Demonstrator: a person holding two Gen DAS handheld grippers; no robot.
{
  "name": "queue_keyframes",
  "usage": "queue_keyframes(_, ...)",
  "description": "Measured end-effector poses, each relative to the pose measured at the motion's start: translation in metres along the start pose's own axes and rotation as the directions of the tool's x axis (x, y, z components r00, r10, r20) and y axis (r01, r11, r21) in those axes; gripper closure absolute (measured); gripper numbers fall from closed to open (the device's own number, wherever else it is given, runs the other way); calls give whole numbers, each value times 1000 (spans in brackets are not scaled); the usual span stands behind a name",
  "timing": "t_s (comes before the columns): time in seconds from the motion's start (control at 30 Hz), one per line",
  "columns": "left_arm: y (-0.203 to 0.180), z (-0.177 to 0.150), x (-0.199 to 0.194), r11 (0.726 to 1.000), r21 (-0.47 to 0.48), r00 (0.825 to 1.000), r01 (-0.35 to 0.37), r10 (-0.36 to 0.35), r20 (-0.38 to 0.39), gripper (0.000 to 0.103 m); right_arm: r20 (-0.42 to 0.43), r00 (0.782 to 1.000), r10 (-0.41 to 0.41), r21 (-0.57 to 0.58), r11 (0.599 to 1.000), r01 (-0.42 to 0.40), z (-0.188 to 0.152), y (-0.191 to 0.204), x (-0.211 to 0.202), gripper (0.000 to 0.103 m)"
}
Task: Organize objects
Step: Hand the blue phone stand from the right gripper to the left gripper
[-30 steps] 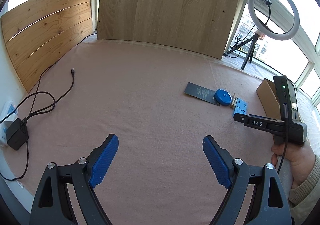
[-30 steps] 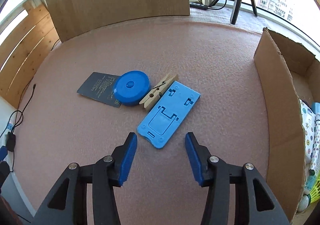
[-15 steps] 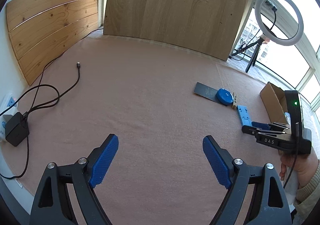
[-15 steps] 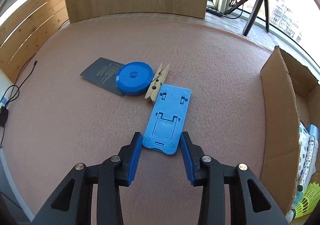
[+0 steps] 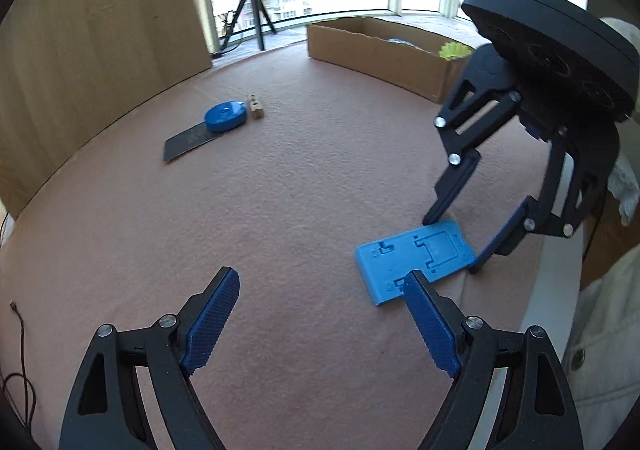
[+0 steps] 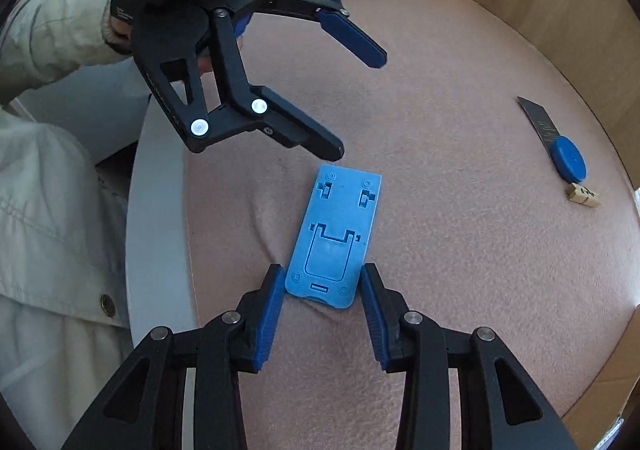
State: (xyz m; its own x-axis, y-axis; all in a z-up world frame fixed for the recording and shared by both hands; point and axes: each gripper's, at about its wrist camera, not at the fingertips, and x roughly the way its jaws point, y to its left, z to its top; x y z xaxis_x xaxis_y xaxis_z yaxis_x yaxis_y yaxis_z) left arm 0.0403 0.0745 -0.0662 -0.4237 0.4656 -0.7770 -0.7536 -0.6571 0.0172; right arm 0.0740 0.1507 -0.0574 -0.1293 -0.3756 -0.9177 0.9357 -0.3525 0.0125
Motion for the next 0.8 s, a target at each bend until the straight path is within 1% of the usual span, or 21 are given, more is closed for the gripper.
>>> queue_keyframes(0.03,-7,-1,2,999,37,999,36,-36,1,20,-3,1000,12,-33,999,-13,-2,0,0,68)
queue_keyframes(0.1,-17,-1,8,992,86,996,94,-93,-19,27,0,1000,11,-114,993,-11,-5,1,-2,68)
queue_keyframes(0.17,-22,0,15,988,116,994,101,-98,-39,29,-8,1000,18,-153,988,-19,-7,-2,-4,68)
queue_keyframes(0.27,-22,4,19,989,109,995,98,-94,-38,28,-29,998,56,-80,995,-59,-2,-9,-6,68)
queue_keyframes(0.3,-22,4,19,989,109,995,99,-95,-40,28,-30,999,38,-72,997,-40,-2,-8,-6,65)
queue_keyframes(0.33,-23,4,19,989,107,994,105,-101,-43,28,-38,999,21,-65,998,-23,-1,-7,-3,65)
queue_keyframes(0.4,-26,7,20,986,93,989,137,-132,-65,29,-23,1000,-1,-41,999,0,-3,-8,-1,64)
queue_keyframes(0.5,-37,10,18,976,125,982,179,-169,-85,30,-16,999,-46,4,999,46,-6,-23,-3,64)
queue_keyframes(0.57,-40,6,17,975,148,984,165,-154,-86,29,-23,997,-75,2,997,75,-10,-30,-6,63)
queue_keyframes(0.63,-34,4,15,981,130,988,145,-136,-71,29,-31,997,-66,-36,997,64,-13,-28,-7,63)
queue_keyframes(0.7,-25,6,16,984,101,988,146,-141,-58,29,-27,997,-70,-93,993,67,-14,-27,-8,63)
queue_keyframes(0.77,-22,8,17,984,108,989,145,-141,-44,29,-29,999,-46,-108,993,43,-14,-30,-8,63)
queue_keyframes(0.8,-21,8,19,982,112,988,151,-147,-46,31,-35,999,-22,-102,995,19,-13,-34,-6,63)
